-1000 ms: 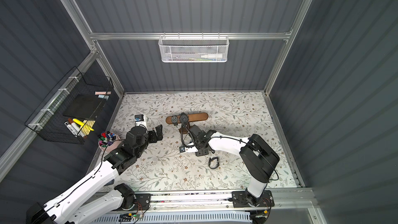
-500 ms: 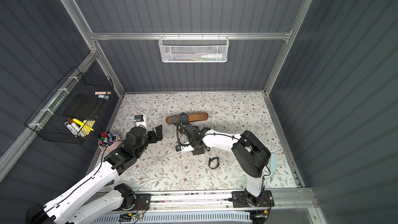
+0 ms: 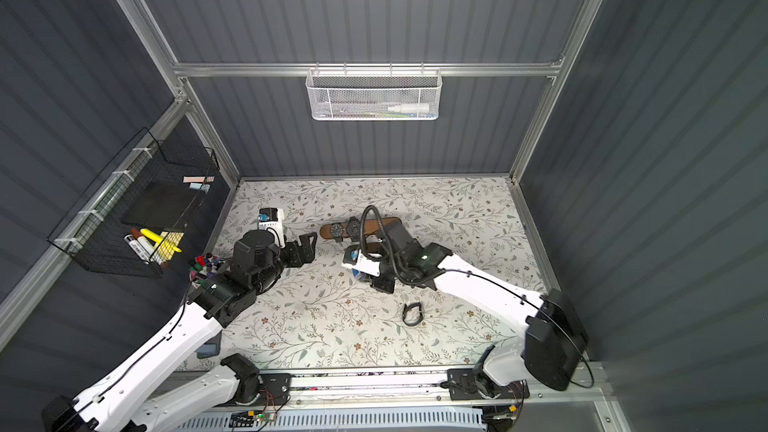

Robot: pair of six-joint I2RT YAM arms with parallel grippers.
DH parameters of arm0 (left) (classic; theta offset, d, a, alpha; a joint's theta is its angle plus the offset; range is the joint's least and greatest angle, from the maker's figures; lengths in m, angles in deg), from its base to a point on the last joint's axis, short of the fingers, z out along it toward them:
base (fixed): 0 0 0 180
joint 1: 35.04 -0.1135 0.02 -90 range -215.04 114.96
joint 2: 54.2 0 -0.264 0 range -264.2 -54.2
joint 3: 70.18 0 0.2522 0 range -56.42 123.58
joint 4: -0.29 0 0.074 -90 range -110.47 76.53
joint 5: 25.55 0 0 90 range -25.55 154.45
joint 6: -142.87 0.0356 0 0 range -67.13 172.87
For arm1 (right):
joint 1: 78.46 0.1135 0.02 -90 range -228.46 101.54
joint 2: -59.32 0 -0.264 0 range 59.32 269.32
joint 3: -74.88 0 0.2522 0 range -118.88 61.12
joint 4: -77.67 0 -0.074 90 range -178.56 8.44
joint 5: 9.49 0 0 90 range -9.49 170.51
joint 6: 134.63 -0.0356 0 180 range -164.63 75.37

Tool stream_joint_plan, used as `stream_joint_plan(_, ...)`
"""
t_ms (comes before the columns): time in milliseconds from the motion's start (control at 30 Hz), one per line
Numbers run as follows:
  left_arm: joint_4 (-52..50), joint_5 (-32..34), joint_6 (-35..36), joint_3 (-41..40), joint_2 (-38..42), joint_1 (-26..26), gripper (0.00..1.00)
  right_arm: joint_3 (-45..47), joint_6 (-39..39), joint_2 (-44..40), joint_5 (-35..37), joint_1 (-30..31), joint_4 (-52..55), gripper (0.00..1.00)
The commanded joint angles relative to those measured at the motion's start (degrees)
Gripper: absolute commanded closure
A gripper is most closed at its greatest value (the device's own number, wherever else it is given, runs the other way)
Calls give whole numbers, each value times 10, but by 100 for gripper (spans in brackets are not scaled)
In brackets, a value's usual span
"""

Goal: Place watch on stand
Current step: Pick up the watch at the center of the board.

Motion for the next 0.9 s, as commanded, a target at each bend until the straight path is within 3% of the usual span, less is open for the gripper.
stream_joint_plan(0,13,-148,-37,21,-26,-5,13,56,-169,-48,-153,-33,-131,100)
stream_joint_plan(133,45,-237,-90,41,-67,-18,17,96,-234,-96,-174,-47,-189,100)
stream_joint_plan(300,171,-411,-184,11,-99,-76,22,162,-298,-134,-206,-72,-285,100)
stream_joint_plan(433,164,-414,-172,13,-92,-78,20,180,-328,-143,-214,-89,-320,100)
stream_joint_plan(567,77,-385,-57,31,-88,-77,21,176,-404,-132,-224,-115,-375,100)
stream_joint_plan(700,148,-392,-36,-19,-50,-78,24,144,-489,-108,-234,-133,-403,100)
stream_joint_plan(867,203,-402,43,-23,-63,-77,31,142,-601,-82,-247,-144,-484,100)
